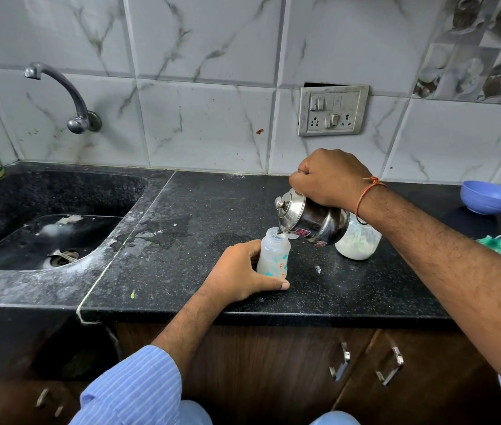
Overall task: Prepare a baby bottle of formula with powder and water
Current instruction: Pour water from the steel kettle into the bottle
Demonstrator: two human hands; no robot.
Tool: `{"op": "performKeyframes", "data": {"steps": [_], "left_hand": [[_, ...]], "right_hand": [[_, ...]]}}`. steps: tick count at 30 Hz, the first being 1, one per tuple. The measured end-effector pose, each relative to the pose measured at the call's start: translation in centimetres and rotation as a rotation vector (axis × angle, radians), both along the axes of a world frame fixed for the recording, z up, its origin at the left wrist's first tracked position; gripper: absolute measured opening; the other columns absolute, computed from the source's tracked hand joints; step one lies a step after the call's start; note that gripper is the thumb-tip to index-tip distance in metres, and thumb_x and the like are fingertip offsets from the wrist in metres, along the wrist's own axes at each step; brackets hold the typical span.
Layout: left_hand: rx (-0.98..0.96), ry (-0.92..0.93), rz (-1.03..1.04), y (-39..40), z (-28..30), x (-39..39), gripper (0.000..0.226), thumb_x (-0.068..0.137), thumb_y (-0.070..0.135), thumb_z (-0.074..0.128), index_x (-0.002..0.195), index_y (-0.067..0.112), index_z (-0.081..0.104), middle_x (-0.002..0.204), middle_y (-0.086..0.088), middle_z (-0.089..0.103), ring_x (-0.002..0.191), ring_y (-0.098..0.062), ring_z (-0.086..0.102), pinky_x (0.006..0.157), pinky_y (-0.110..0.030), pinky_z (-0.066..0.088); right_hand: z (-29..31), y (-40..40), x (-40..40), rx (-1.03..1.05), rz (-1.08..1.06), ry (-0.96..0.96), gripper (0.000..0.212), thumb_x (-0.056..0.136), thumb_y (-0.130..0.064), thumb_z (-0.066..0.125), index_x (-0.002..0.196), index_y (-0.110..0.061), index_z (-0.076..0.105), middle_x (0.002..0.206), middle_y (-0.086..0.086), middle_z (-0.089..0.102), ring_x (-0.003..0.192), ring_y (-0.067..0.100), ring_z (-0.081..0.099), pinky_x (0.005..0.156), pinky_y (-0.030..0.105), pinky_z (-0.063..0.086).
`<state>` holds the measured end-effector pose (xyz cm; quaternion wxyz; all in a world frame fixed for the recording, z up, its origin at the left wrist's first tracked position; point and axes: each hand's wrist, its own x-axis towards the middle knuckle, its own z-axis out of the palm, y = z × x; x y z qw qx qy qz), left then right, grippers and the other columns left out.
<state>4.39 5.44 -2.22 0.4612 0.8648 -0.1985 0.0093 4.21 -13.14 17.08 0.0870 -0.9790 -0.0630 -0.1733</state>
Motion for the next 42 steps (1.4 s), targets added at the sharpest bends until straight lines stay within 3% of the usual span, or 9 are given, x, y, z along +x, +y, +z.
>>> {"op": "performKeyframes", "data": {"steps": [33,42], "left_hand": [[-0.028,0.014,-0.010,0.07,-0.55,0.50,0.073,0.058,0.056,0.104,0.123,0.039,0.076,0.108,0.023,0.082,0.104,0.002,0.077,0.100,-0.040,0.064],[-0.015,-0.001,0.003,-0.02,-0.30,0.25,0.064,0.064,0.045,0.107,0.121,0.037,0.077,0.105,0.022,0.082,0.100,0.003,0.077,0.099,-0.038,0.064]], "right_hand": [[-0.11,0.20,0.30,-0.011,0.004,-0.003,0.037,0.089,-0.028,0.058,0.055,-0.016,0.050,0.056,0.000,0.047,0.056,0.021,0.041,0.053,0.029,0.032],[-0.15,0.20,0.39,-0.018,-0.004,-0.003,0.035,0.087,-0.028,0.057,0.056,-0.014,0.050,0.057,0.002,0.048,0.057,0.023,0.041,0.053,0.030,0.032]]}}
